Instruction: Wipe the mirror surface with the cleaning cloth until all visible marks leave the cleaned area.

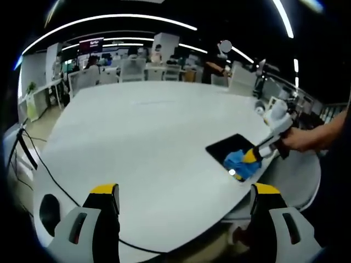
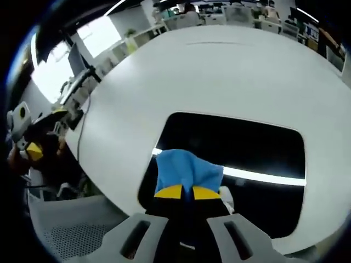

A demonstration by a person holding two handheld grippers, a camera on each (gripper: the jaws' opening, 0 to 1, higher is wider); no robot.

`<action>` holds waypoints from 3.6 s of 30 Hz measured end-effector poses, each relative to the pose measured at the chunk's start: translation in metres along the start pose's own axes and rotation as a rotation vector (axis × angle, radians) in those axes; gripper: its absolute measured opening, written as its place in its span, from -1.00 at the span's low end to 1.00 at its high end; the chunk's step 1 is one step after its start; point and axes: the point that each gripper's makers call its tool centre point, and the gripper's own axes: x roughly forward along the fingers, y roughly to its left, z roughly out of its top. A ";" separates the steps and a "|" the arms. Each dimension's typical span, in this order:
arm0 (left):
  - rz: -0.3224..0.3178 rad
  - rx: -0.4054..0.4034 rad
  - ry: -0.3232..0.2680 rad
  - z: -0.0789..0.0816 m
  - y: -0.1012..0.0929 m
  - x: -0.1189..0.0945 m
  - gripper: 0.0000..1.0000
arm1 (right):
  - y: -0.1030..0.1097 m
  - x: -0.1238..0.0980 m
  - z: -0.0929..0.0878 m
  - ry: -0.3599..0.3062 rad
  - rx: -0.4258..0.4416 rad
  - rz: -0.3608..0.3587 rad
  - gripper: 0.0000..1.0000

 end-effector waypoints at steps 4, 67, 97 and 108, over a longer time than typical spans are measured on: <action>0.005 0.004 -0.003 0.000 0.001 -0.003 0.99 | 0.008 0.004 0.004 0.000 0.011 0.017 -1.00; -0.008 0.062 0.006 -0.001 -0.004 0.016 0.99 | 0.026 0.023 0.030 0.024 -0.038 0.055 -1.00; -0.034 0.070 0.027 0.019 0.008 0.041 0.99 | 0.009 0.051 0.086 0.026 -0.069 0.039 -1.00; -0.033 0.074 0.033 0.023 0.009 0.046 0.99 | 0.007 0.053 0.092 0.019 0.056 0.104 -1.00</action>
